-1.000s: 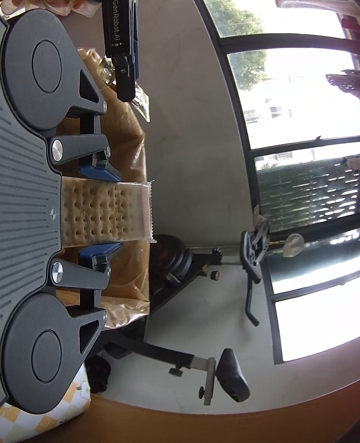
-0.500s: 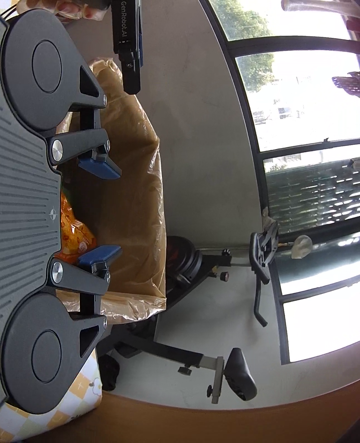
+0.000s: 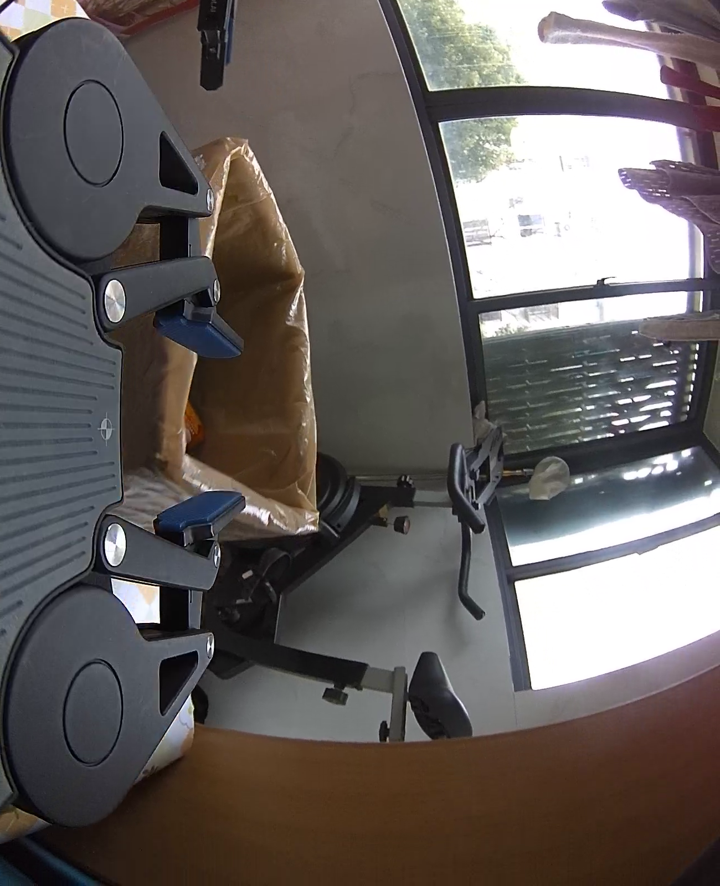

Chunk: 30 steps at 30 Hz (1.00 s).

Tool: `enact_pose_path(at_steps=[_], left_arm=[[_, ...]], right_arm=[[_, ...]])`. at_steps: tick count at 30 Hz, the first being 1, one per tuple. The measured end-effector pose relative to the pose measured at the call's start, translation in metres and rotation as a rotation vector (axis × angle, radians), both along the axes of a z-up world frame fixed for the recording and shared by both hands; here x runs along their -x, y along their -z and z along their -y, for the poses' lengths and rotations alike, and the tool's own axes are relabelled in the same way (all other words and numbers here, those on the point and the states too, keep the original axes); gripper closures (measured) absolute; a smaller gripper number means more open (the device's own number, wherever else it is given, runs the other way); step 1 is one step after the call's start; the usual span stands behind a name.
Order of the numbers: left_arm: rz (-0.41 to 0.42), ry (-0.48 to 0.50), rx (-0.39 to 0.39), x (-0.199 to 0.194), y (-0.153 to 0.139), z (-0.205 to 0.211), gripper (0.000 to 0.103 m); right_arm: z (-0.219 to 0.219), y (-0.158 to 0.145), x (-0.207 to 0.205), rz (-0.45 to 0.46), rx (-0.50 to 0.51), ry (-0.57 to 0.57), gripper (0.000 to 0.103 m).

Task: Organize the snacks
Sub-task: 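Approach the green cucumber chip bag with the left gripper while the right gripper approaches a red meat packet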

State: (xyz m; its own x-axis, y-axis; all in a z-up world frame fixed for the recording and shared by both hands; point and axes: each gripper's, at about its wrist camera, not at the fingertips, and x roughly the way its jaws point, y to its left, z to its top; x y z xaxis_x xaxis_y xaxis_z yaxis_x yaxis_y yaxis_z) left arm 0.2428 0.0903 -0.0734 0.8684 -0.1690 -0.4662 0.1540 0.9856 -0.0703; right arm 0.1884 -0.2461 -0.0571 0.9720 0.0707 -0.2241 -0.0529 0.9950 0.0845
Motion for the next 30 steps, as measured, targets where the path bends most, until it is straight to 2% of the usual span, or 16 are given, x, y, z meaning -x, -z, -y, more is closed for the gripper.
enact_pose_path(at_steps=[6, 13, 20, 27, 30], left_arm=[[-0.073, -0.016, 0.035, 0.000, 0.035, -0.009, 0.022], [-0.112, -0.023, 0.060, -0.004, 0.058, -0.010, 0.022], [-0.132, -0.026, 0.050, -0.007, 0.072, -0.010, 0.022], [-0.143, -0.038, 0.054, -0.010, 0.077, -0.010, 0.022], [-0.144, -0.033, 0.048, -0.009, 0.077, -0.008, 0.022]], right_arm=[[0.020, 0.026, 0.015, -0.035, 0.028, 0.067, 0.052], [0.036, 0.086, 0.018, -0.174, 0.024, 0.145, 0.052], [0.051, 0.143, 0.011, -0.339, 0.003, 0.256, 0.053], [0.056, 0.167, -0.018, -0.452, -0.021, 0.317, 0.053], [0.056, 0.172, -0.029, -0.459, -0.049, 0.347, 0.052]])
